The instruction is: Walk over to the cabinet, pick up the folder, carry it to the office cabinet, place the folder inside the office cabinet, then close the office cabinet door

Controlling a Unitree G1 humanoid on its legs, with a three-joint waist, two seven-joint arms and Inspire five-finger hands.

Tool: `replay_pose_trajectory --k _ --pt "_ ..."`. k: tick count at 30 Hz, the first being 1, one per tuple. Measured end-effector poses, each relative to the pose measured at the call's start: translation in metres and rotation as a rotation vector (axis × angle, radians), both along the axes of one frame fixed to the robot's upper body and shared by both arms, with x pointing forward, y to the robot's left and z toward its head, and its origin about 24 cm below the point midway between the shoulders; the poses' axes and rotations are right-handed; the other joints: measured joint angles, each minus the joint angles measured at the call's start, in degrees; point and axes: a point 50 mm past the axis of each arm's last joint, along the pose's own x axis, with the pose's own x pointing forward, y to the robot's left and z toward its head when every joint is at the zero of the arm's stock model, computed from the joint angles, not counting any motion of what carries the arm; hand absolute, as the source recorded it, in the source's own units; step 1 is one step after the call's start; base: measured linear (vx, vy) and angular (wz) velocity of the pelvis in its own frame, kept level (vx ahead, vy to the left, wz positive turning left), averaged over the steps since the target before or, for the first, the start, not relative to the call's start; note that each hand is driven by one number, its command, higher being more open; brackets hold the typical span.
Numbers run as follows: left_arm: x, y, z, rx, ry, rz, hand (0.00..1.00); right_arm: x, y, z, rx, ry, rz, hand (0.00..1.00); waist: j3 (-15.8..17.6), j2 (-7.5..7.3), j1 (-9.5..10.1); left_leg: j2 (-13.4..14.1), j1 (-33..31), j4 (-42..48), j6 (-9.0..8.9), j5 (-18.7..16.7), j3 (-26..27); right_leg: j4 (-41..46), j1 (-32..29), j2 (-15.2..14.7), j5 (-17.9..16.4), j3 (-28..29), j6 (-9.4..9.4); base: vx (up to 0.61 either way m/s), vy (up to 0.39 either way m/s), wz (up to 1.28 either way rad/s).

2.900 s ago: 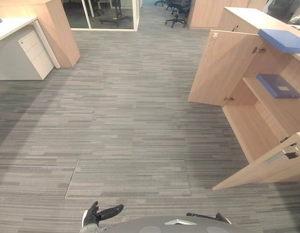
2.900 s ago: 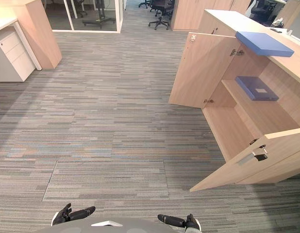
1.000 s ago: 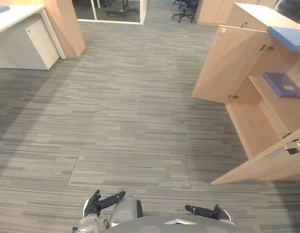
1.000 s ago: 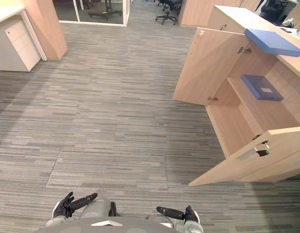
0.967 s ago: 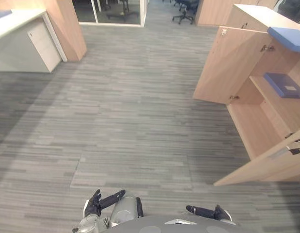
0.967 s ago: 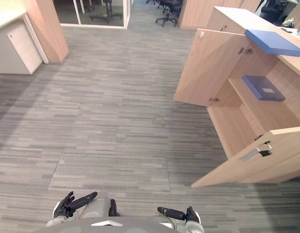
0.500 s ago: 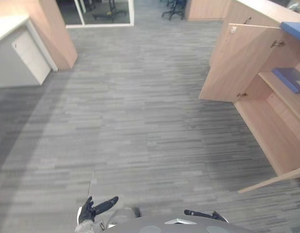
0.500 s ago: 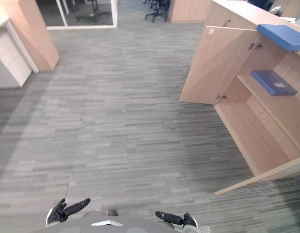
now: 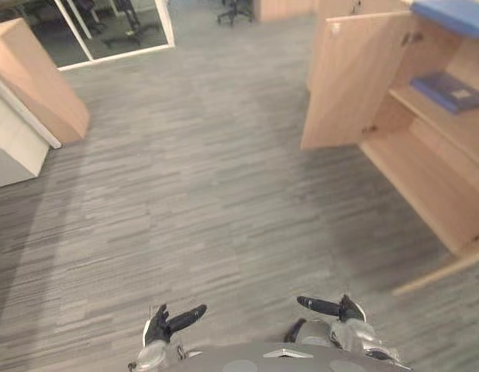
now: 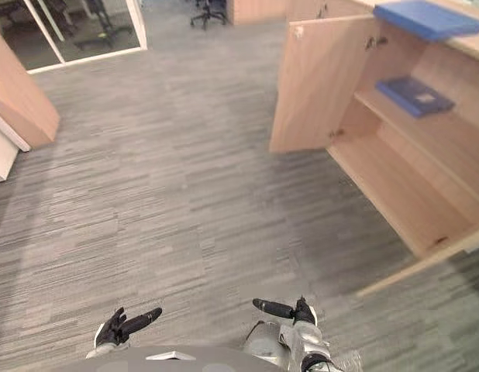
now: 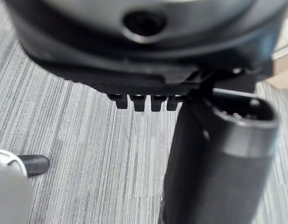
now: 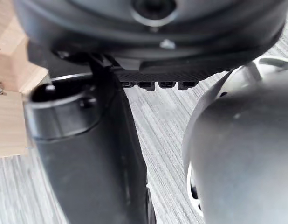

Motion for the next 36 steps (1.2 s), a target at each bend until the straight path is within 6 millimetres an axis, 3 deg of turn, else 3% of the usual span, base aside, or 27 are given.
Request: replay_pose_trajectory --k 1,4,8,11,12,13,14,15,17,19,22,23,24,25,26,28,31,33,36 --pt "0.003 0.000 0.001 0.000 -0.007 0.000 1.00 -0.001 0.003 -0.001 0.013 0.003 -0.007 1.00 -0.18 -0.09 -0.04 0.15 -0.01 -0.38 -0.48 -0.27 0.07 -1.01 0.18 0.70 -0.48 -0.25 -1.17 0.06 -0.078 -0.12" --pt "0.004 -0.007 0.000 -0.036 -0.018 0.005 1.00 -0.006 0.008 -0.004 0.032 0.017 -0.013 1.00 -1.33 0.46 -0.18 3.22 0.00 -0.61 -2.23 -1.09 0.12 -6.65 2.84 5.26 0.07 -2.67 -1.30 0.13 -0.067 0.04" --pt "0.004 -0.007 0.000 -0.039 -0.015 0.005 1.00 -0.015 0.012 -0.007 0.046 0.037 -0.027 1.00 -2.33 0.17 -0.16 6.49 -1.15 4.65 -3.91 -4.25 0.41 -9.78 5.08 8.50 -0.18 -3.29 -1.71 0.22 -0.067 0.00" --pt "0.004 -0.006 0.000 -0.040 -0.005 0.000 1.00 -0.020 0.011 -0.008 0.050 0.046 -0.046 1.00 -3.52 0.31 -0.38 11.36 -9.06 25.51 -4.98 -8.38 0.39 -14.35 7.40 11.18 0.28 -2.21 -1.55 0.25 -0.075 -0.31" --pt "0.005 -0.006 0.000 -0.037 -0.003 0.008 1.00 -0.021 0.009 -0.008 0.044 0.049 -0.044 1.00 -3.46 1.20 -0.32 14.99 -12.55 37.72 -4.51 -8.00 0.54 -16.61 9.86 13.08 0.82 -1.10 -1.59 0.23 -0.056 -0.68" --pt "0.003 -0.006 -0.001 -0.039 0.002 0.014 1.00 -0.023 0.005 -0.008 0.030 0.053 -0.035 1.00 -3.60 2.89 -0.34 19.20 -14.70 48.34 -4.40 -5.34 1.24 -18.59 12.68 15.36 0.95 0.69 -1.67 0.23 -0.028 -0.78" --pt "0.002 -0.008 -0.001 -0.043 0.004 0.016 1.00 -0.023 0.005 -0.008 0.026 0.056 -0.026 1.00 -3.72 3.40 -0.37 20.96 -15.68 53.14 -4.23 -2.52 1.45 -19.65 14.14 16.15 0.96 1.99 -1.67 0.26 0.048 -0.92" --pt "0.003 -0.011 -0.001 -0.052 -0.001 0.008 1.00 -0.022 0.004 -0.007 0.017 0.054 -0.007 1.00 -3.75 3.25 0.05 22.82 -17.98 60.21 -3.58 -2.84 1.73 -21.33 16.38 16.68 0.65 4.86 -2.04 0.29 0.104 -1.01" --pt "0.012 -0.009 0.003 -0.047 -0.047 -0.002 1.00 -0.022 0.007 -0.008 0.024 0.058 -0.005 1.00 -3.77 2.72 0.17 22.11 -23.04 62.53 -2.74 -7.33 1.27 -23.55 18.25 15.85 0.70 9.91 -1.91 0.29 0.128 -1.13" --pt "0.018 -0.009 0.006 -0.049 -0.082 0.013 1.00 -0.022 0.008 -0.008 0.023 0.067 0.010 1.00 -3.56 2.24 0.87 20.41 -27.10 59.47 -2.47 -9.43 -0.10 -23.84 18.62 14.10 1.03 13.11 -1.33 0.25 0.181 -1.05" --pt "0.022 -0.004 0.010 -0.040 -0.115 0.024 1.00 -0.023 0.012 -0.009 0.026 0.076 0.030 1.00 -2.30 0.36 2.13 13.33 -31.83 42.44 -4.40 -9.54 -9.42 -24.33 21.10 8.84 1.58 19.46 -0.02 0.35 0.369 -1.26" --pt "0.022 -0.004 0.010 -0.047 -0.124 0.057 1.00 -0.022 0.013 -0.009 0.030 0.072 0.031 1.00 -2.22 0.22 2.29 10.91 -31.52 29.61 -5.88 -5.72 -16.37 -24.50 21.34 7.00 1.56 21.30 1.63 0.35 0.504 -1.23" --pt "0.019 -0.005 0.009 -0.053 -0.124 0.076 1.00 -0.021 0.013 -0.009 0.028 0.067 0.041 1.00 -2.15 0.95 2.25 11.03 -30.47 19.77 -8.17 1.57 -21.85 -25.68 22.52 6.56 1.11 23.15 5.30 0.29 0.449 -1.15" --pt "0.017 -0.008 0.008 -0.062 -0.115 0.084 1.00 -0.022 0.012 -0.009 0.026 0.069 0.047 1.00 -2.20 1.33 2.02 10.99 -29.58 19.41 -8.73 7.32 -21.82 -26.55 23.56 6.13 1.13 24.08 6.90 0.31 0.425 -0.86" --pt "0.019 0.003 0.009 -0.038 -0.113 0.096 1.00 -0.018 0.023 -0.009 0.049 0.063 0.050 1.00 -1.83 -0.36 1.53 9.69 -28.82 19.81 -8.41 6.13 -19.97 -27.12 23.77 4.84 1.67 23.83 7.84 0.24 0.251 -0.50" --pt "0.029 0.010 0.012 -0.013 -0.135 0.114 1.00 -0.013 0.033 -0.009 0.072 0.049 0.075 1.00 -1.32 -2.59 2.04 8.39 -28.53 23.39 -7.50 2.13 -20.18 -25.07 22.33 6.20 2.83 22.93 6.64 0.27 0.222 -0.56" --pt "0.024 0.015 0.010 -0.012 -0.114 0.133 1.00 -0.019 0.037 -0.012 0.080 0.078 0.075 1.00 -1.78 -3.50 1.71 5.86 -26.94 30.31 -5.12 -2.67 -18.84 -25.33 24.83 2.95 4.50 26.68 7.05 0.26 0.258 -0.46" --pt "0.019 0.014 0.008 -0.016 -0.099 0.149 1.00 -0.020 0.037 -0.012 0.087 0.081 0.081 1.00 -2.33 -3.97 2.32 3.58 -23.18 28.14 -3.83 -3.78 -17.11 -23.90 24.37 -0.55 5.68 29.64 8.89 0.22 0.244 -0.92" --pt "0.014 0.007 0.005 -0.037 -0.072 0.156 1.00 -0.021 0.024 -0.011 0.074 0.072 0.049 1.00 -2.50 -2.22 2.82 0.98 -17.24 21.66 -2.12 -3.88 -12.93 -12.63 17.97 -4.79 6.38 33.28 8.28 0.14 0.256 -0.79"
